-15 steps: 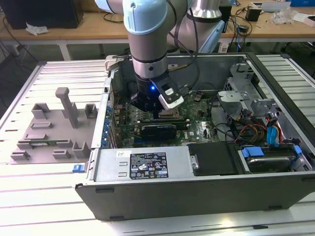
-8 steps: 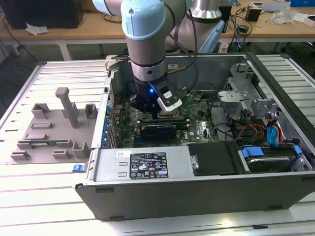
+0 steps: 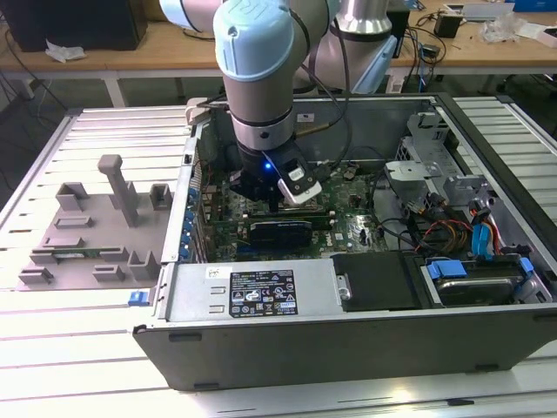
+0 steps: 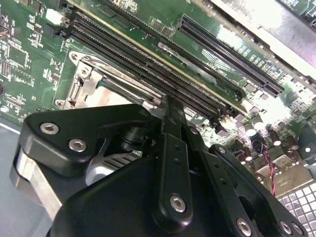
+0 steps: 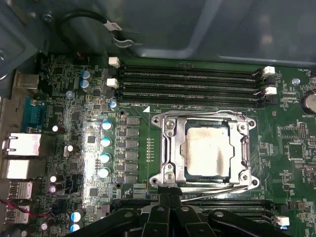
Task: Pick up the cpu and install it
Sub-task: 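Install the second cpu locking lever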
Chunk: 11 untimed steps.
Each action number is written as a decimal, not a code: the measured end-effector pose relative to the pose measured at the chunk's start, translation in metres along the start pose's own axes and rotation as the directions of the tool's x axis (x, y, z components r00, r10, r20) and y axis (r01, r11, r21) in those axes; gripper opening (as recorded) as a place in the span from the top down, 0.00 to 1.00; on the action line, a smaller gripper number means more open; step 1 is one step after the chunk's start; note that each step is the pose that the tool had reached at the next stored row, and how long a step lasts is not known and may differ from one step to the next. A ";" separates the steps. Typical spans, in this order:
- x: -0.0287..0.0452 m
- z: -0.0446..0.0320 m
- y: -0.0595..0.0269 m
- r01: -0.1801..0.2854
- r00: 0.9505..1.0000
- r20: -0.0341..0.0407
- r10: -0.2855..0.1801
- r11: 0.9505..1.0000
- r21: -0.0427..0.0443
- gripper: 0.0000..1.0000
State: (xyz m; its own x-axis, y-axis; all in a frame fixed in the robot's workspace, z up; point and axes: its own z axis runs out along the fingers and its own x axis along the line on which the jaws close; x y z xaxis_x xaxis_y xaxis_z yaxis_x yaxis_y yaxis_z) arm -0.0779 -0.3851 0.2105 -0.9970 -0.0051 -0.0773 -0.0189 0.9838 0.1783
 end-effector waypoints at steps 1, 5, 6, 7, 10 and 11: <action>0.0001 0.0004 -0.0007 -0.002 1.000 0.000 0.002 1.000 -0.004 0.89; 0.0035 0.0034 -0.0013 -0.009 1.000 0.002 0.009 1.000 -0.022 0.89; 0.0040 0.0039 -0.0014 -0.010 1.000 0.002 0.011 1.000 -0.025 0.89; 0.0040 0.0043 -0.0014 -0.011 1.000 0.003 0.011 1.000 -0.026 0.89; 0.0045 0.0054 -0.0017 -0.013 1.000 0.003 0.013 0.999 -0.037 0.89; 0.0047 0.0058 -0.0018 -0.014 1.000 0.003 0.014 0.999 -0.041 0.89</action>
State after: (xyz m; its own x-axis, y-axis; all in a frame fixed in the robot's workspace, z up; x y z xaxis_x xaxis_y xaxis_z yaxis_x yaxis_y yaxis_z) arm -0.0822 -0.3858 0.2041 -0.9969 0.0091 -0.0780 -0.0083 0.9757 0.2190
